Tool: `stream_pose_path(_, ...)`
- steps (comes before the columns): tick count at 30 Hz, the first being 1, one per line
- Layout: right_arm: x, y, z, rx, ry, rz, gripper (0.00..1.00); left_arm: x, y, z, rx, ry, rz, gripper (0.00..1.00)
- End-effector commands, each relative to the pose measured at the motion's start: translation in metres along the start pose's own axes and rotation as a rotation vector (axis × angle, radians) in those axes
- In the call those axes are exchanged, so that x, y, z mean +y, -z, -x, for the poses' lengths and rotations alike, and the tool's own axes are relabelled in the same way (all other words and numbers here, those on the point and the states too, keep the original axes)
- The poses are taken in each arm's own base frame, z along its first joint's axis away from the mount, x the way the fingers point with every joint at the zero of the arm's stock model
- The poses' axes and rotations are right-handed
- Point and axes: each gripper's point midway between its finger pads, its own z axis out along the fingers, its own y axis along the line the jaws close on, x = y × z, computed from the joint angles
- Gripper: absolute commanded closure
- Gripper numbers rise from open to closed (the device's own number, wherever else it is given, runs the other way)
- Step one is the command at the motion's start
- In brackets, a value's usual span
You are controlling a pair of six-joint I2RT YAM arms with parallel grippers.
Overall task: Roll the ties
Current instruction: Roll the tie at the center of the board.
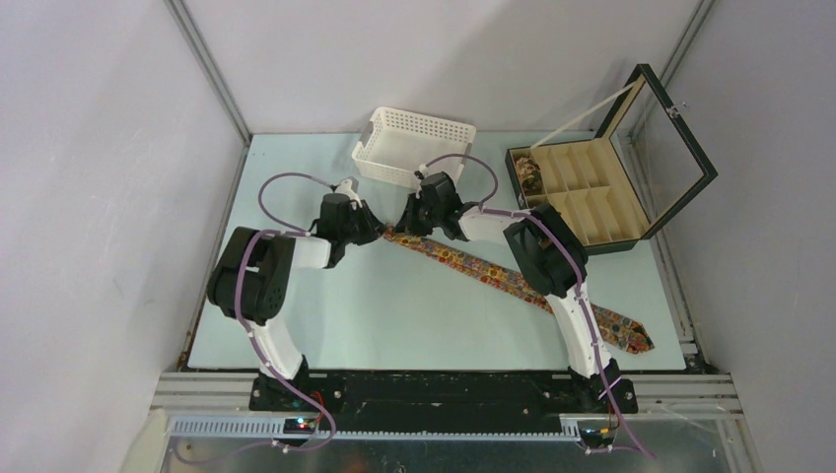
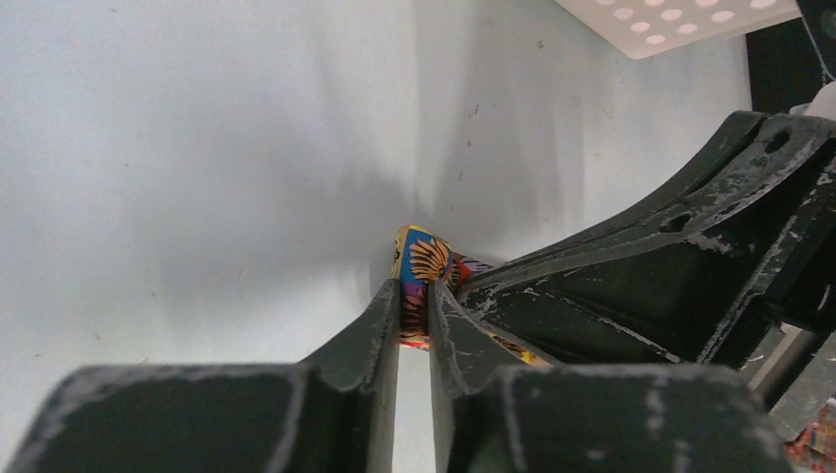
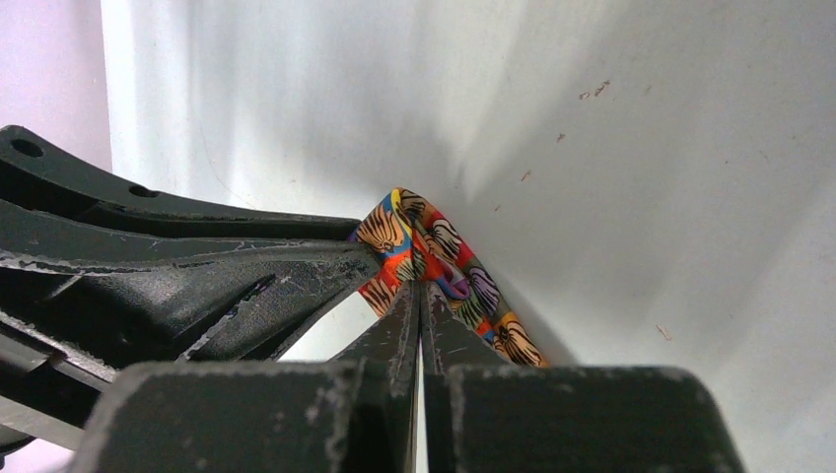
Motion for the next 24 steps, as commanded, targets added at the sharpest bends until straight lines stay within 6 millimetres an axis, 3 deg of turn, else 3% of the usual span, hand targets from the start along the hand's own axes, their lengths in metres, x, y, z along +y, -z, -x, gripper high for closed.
stream_pose_path(1, 0.001, 0.000, 0.003, -0.012, 0.007, -0.004, 1.00, -0.010, 0.001, 0.007, -0.025, -0.005, -0.051, 0.86)
stream_pose_path(12, 0.015, 0.016, 0.018, -0.059, 0.021, 0.022, 0.97, -0.016, 0.007, 0.012, -0.040, -0.040, -0.068, 1.00)
stream_pose_path(17, 0.031, 0.038, 0.036, -0.108, 0.032, 0.051, 0.89, -0.016, 0.009, 0.016, -0.047, -0.061, -0.051, 1.00)
stream_pose_path(24, 0.040, 0.059, 0.043, -0.133, 0.044, 0.063, 0.83, -0.022, 0.010, 0.020, -0.053, -0.101, -0.043, 1.00)
